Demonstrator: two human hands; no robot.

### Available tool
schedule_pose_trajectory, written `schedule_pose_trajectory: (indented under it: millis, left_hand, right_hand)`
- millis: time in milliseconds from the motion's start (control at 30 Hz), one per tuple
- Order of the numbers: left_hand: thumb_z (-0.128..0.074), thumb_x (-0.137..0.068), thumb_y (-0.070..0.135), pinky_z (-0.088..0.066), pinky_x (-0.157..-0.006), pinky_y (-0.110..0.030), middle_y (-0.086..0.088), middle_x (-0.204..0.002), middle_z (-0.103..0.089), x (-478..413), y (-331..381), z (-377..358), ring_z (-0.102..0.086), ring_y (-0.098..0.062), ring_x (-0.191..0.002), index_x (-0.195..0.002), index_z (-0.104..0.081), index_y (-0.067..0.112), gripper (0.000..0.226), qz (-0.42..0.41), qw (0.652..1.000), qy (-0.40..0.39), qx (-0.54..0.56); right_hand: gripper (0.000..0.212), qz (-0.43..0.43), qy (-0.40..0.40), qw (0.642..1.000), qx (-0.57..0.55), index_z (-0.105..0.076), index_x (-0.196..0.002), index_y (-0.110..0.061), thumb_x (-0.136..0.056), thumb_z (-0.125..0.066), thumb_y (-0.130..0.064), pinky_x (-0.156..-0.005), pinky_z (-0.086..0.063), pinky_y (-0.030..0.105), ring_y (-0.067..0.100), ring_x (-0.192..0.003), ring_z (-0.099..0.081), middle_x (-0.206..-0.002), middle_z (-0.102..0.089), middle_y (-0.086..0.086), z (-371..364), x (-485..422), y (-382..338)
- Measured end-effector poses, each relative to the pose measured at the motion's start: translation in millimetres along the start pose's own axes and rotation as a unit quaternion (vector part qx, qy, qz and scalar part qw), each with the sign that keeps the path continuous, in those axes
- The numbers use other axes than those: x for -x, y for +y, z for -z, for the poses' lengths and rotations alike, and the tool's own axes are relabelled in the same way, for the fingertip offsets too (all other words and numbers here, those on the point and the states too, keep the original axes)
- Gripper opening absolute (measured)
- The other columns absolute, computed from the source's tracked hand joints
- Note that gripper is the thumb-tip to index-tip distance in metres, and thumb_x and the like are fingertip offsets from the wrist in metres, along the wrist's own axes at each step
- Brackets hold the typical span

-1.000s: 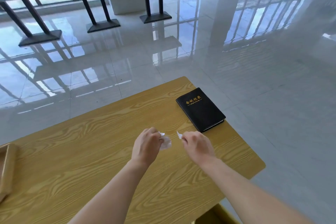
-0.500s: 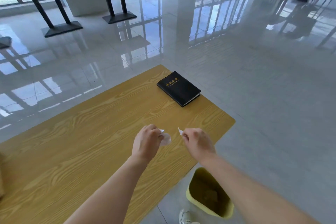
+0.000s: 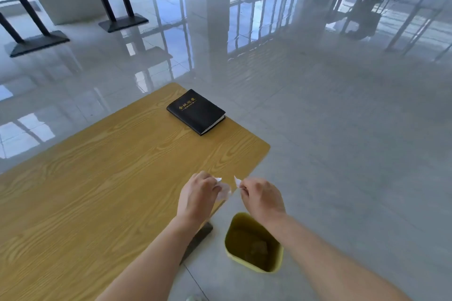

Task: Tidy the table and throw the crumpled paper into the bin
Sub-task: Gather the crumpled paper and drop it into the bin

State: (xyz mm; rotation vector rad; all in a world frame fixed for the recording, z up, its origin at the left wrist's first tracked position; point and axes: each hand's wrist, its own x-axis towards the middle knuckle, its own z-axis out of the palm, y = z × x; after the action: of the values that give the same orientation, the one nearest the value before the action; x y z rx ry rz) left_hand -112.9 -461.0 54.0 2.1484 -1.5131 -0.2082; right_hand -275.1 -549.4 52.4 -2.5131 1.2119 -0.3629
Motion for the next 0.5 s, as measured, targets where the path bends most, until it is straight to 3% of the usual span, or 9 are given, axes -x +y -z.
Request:
schedule_pose_trajectory:
  millis: [233, 367, 500]
  left_hand:
    - [-0.062, -0.095, 0.027, -0.05, -0.075, -0.034, 0.0, -0.097, -0.066, 26.2, 73.6, -69.7, -0.059, -0.02, -0.088, -0.093, -0.077, 0.014, 0.019, 0.027, 0.999, -0.03, -0.007]
    - [-0.059, -0.097, 0.026, -0.051, -0.079, -0.024, 0.003, -0.105, -0.066, 40.7, 95.4, -103.1, -0.059, -0.012, -0.088, -0.105, -0.075, 0.017, 0.02, 0.055, 0.997, -0.057, -0.024]
    - [-0.062, -0.095, 0.029, -0.051, -0.083, -0.021, 0.006, -0.106, -0.065, 57.2, 100.7, -140.7, -0.058, -0.01, -0.091, -0.108, -0.075, 0.02, 0.02, 0.069, 0.992, -0.104, -0.025]
  right_hand:
    - [0.014, -0.016, -0.036, 0.999, 0.0, -0.068, -0.083, -0.019, -0.092, -0.057, -0.021, -0.055, -0.031, 0.025, 0.02, -0.07, -0.053, -0.08, -0.066, 0.0, 9.5, 24.5, 107.6]
    - [0.017, -0.022, -0.064, 0.998, -0.011, -0.063, -0.079, -0.02, -0.093, -0.055, -0.023, -0.047, -0.018, 0.018, 0.017, -0.066, -0.045, -0.077, -0.062, -0.002, 6.2, 39.6, 153.3]
    - [0.015, -0.045, -0.098, 0.994, -0.022, -0.064, -0.081, -0.021, -0.093, -0.054, -0.022, -0.056, -0.029, 0.026, 0.021, -0.071, -0.05, -0.083, -0.067, -0.001, -17.2, 57.5, 180.8]
